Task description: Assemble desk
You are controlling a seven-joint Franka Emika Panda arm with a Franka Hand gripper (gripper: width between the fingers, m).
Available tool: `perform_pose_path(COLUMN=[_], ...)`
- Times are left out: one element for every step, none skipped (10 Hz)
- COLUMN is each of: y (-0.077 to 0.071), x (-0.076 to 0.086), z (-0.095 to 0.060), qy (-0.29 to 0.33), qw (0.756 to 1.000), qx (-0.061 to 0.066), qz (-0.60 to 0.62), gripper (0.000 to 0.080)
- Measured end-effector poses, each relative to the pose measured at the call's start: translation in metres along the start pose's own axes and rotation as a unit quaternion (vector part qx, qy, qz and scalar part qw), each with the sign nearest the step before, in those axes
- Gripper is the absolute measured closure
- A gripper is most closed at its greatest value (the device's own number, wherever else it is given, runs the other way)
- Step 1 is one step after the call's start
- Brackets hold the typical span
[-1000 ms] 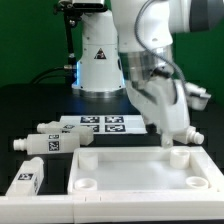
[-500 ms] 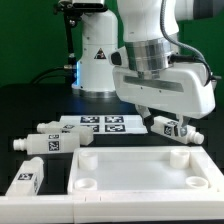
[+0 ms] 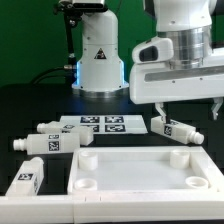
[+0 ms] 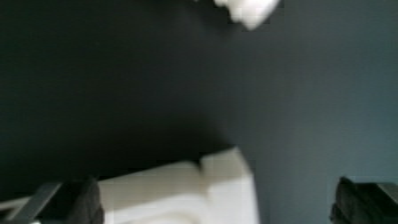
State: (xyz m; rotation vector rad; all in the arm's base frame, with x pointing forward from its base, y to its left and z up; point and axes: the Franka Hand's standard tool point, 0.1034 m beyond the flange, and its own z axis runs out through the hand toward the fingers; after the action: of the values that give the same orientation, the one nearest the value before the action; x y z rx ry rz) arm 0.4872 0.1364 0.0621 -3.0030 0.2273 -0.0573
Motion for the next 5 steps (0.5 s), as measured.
perform_pose_path(y=[0.003,0.002,0.002,-0.001,-0.004], x=[-0.003,0.000,-0.003,-0.014,-0.027], z=[0.001,0.000,0.002,0.004,0.006], qy=[-0.008,-0.005,-0.002,-0.002,-0.008], qw=[0.999,0.999,0.994,0.981,0.962], qx=[-0.003,-0.002,-0.005,-0.011,-0.014], qz=[-0.031,-0.051,-0.109,-0.194,-0.272], gripper=[0.0150,0.0150,0.0150,0.0150,0.0150])
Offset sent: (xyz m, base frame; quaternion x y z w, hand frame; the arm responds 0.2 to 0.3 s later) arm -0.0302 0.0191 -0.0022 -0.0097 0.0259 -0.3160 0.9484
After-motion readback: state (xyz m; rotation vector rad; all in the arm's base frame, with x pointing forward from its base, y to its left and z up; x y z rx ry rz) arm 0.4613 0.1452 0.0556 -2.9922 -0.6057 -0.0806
